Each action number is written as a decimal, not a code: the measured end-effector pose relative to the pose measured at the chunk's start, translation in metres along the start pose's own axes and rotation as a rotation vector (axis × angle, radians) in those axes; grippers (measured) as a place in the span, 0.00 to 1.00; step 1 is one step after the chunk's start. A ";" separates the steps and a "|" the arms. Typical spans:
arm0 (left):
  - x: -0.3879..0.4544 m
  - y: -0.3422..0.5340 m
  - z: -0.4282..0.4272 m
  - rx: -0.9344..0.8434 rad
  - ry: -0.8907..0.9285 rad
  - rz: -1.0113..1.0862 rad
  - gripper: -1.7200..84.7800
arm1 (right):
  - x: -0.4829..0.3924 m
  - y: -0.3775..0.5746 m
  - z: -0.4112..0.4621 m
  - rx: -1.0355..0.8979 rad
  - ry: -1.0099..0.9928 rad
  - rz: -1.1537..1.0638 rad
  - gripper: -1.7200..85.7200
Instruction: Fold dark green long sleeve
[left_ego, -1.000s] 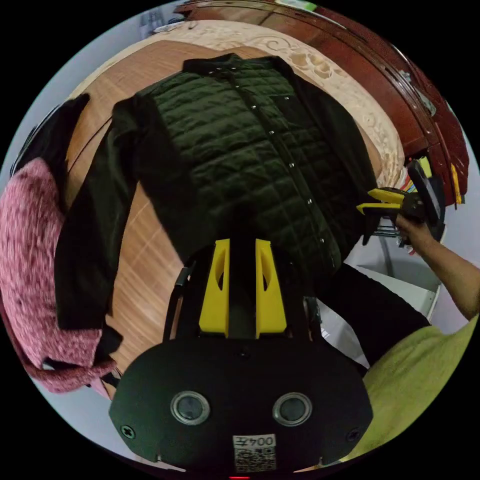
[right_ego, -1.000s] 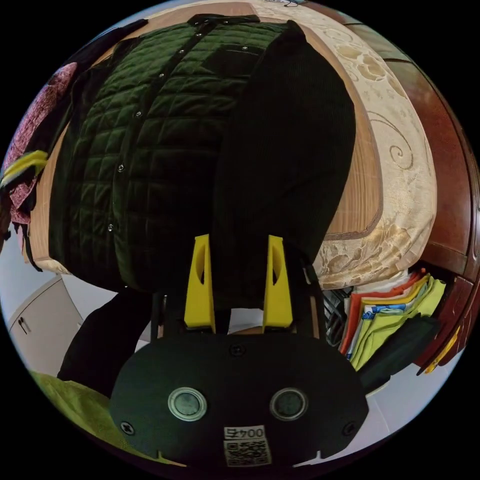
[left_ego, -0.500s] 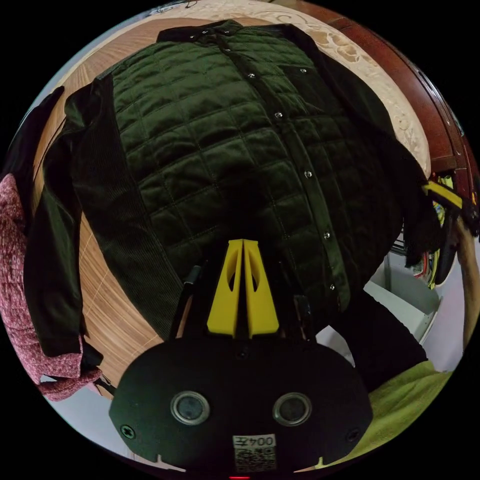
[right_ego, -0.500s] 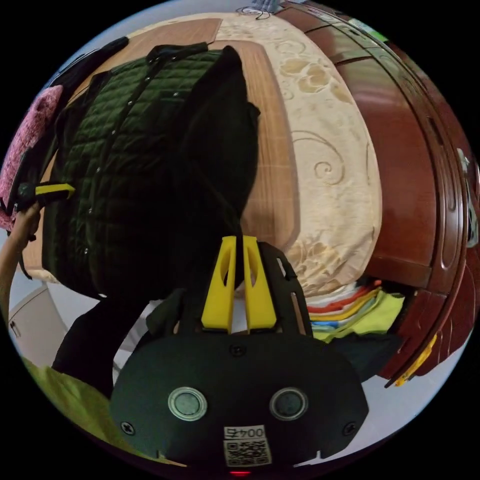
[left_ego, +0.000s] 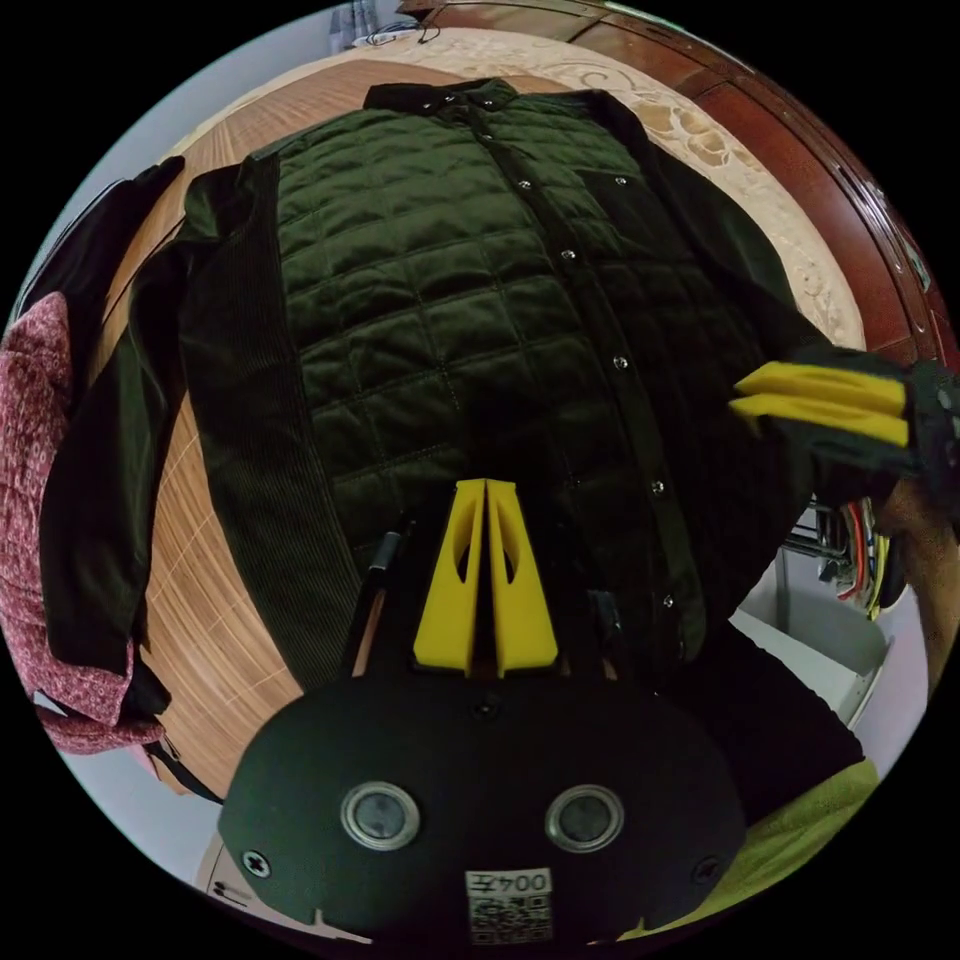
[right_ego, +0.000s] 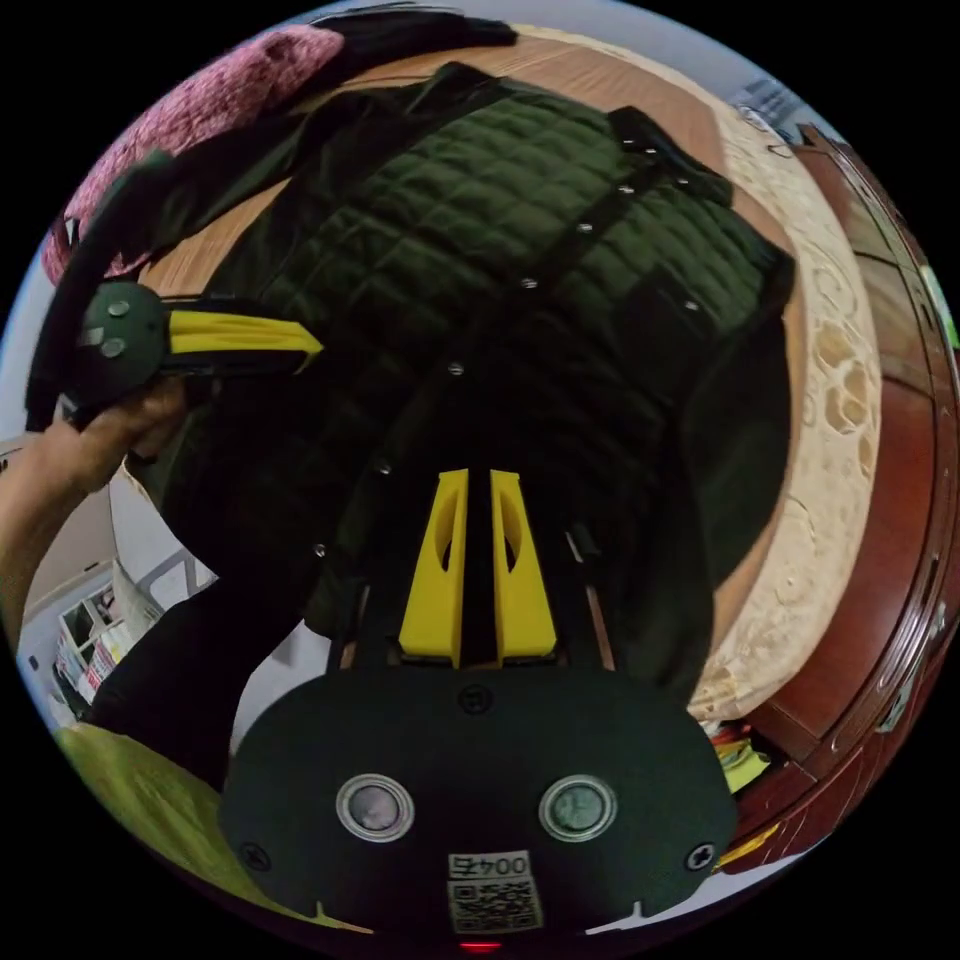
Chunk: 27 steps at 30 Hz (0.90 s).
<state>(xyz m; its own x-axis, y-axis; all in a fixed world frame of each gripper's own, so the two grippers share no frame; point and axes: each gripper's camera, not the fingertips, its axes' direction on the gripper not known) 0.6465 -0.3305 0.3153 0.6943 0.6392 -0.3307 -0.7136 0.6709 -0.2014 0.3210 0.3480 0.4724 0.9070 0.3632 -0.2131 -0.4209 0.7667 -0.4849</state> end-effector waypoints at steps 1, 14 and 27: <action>-0.002 0.003 -0.004 -0.007 0.020 -0.017 0.02 | -0.008 -0.010 0.010 -0.048 0.023 0.018 0.07; -0.037 0.061 -0.017 -0.018 -0.026 -0.236 0.02 | -0.001 -0.062 -0.088 0.081 0.117 0.112 0.06; -0.010 0.093 -0.018 -0.052 -0.082 -0.270 0.02 | 0.067 -0.030 -0.112 0.165 0.132 0.246 0.09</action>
<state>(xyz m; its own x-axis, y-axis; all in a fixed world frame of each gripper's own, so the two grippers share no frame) 0.5714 -0.2814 0.2838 0.8637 0.4695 -0.1834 -0.5041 0.8024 -0.3194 0.3960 0.2902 0.3775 0.7674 0.4843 -0.4203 -0.6139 0.7442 -0.2633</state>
